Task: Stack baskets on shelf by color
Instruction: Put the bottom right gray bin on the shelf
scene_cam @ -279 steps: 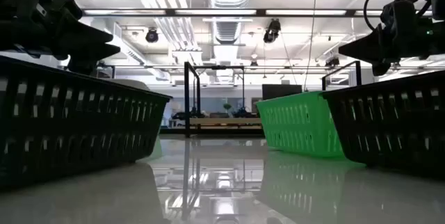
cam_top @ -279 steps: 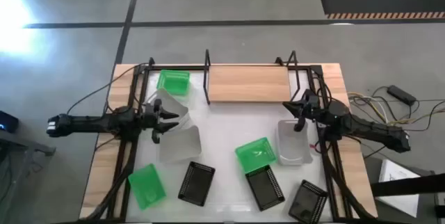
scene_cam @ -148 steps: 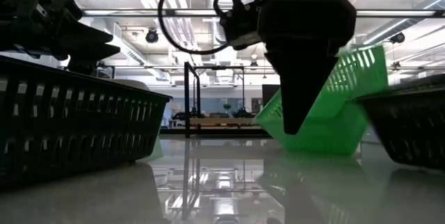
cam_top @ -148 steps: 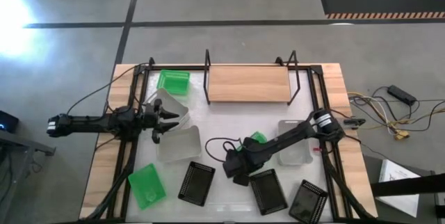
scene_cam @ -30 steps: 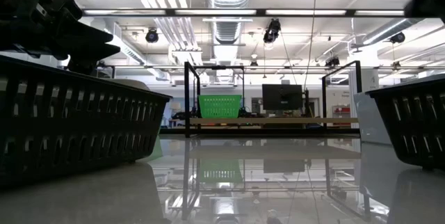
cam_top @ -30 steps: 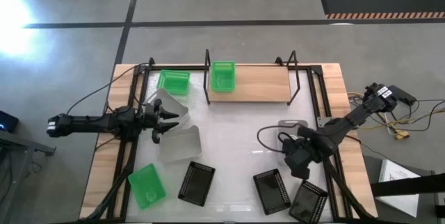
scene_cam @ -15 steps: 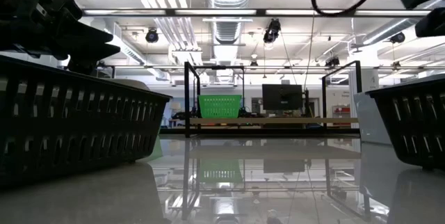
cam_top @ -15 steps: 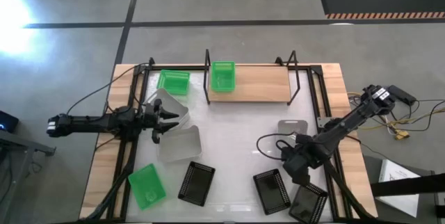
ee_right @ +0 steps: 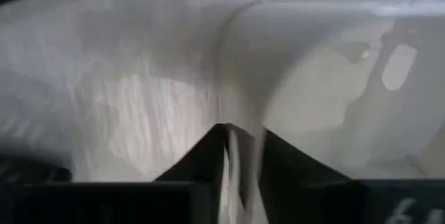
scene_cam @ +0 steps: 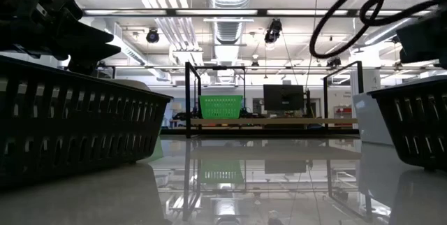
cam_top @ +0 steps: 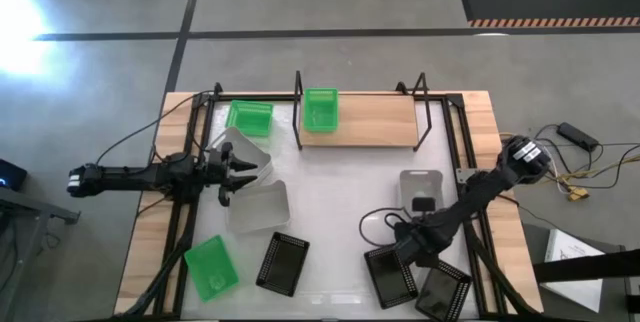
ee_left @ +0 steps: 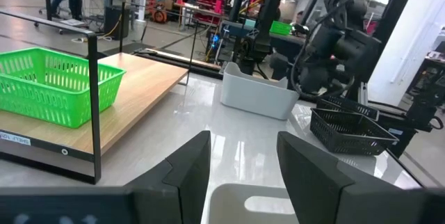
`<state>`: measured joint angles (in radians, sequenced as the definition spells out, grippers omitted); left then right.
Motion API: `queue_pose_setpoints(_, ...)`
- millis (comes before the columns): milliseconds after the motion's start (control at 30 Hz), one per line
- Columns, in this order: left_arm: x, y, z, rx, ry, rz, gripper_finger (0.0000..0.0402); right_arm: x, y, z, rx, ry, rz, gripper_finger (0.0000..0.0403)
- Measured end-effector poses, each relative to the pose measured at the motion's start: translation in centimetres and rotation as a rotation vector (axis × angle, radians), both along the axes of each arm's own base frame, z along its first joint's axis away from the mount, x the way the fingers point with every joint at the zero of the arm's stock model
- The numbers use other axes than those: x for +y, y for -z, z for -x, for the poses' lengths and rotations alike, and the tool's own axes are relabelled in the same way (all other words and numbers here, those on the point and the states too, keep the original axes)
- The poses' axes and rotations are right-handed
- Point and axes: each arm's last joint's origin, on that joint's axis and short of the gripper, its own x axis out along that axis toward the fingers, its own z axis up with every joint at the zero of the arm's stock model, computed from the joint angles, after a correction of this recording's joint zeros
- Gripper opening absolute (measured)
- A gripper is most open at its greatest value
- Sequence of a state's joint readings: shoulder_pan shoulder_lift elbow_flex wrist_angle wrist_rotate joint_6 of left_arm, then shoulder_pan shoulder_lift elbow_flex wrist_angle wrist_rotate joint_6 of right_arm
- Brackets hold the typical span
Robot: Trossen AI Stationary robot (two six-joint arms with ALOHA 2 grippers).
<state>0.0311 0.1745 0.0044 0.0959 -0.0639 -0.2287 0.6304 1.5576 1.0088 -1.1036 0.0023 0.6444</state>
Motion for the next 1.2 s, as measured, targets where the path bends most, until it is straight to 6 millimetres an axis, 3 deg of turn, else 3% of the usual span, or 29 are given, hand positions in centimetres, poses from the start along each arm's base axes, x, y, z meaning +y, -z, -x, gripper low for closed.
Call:
queue_pose_setpoints(100,0.0,0.0,0.0,0.000,0.000,0.000,0.0152,0.1,0.1,-0.1,-0.001,-0.009,-0.001,0.0017)
queue_pose_setpoints(200,0.0,0.0,0.0,0.000,0.000,0.000,0.0152,0.3,-0.8,-0.5,-0.039,-0.014,0.003,0.0012)
queue_pose_setpoints(467,0.0,0.0,0.0,0.000,0.000,0.000,0.0152,0.6,-7.7,-3.2,-0.345,-0.063,0.083,0.0009)
queue_pose_setpoints(600,0.0,0.0,0.0,0.000,0.000,0.000,0.0152,-1.0,-10.6,-4.8,-0.430,-0.126,0.185,0.0009)
queue_pose_setpoints(733,0.0,0.0,0.0,0.000,0.000,0.000,0.0152,-4.8,-11.8,-7.0,-0.420,-0.189,0.253,0.0009)
queue_pose_setpoints(900,0.0,0.0,0.0,0.000,0.000,0.000,0.0152,-12.1,-11.5,-8.7,-0.315,-0.197,0.307,0.0009)
queue_pose_setpoints(1033,0.0,0.0,0.0,0.000,0.000,0.000,0.0152,-18.0,-11.1,-8.8,-0.269,-0.089,0.256,0.0009)
queue_pose_setpoints(1200,0.0,0.0,0.0,0.000,0.000,0.000,0.0152,-22.7,-10.5,-8.0,-0.241,0.007,0.170,0.0009)
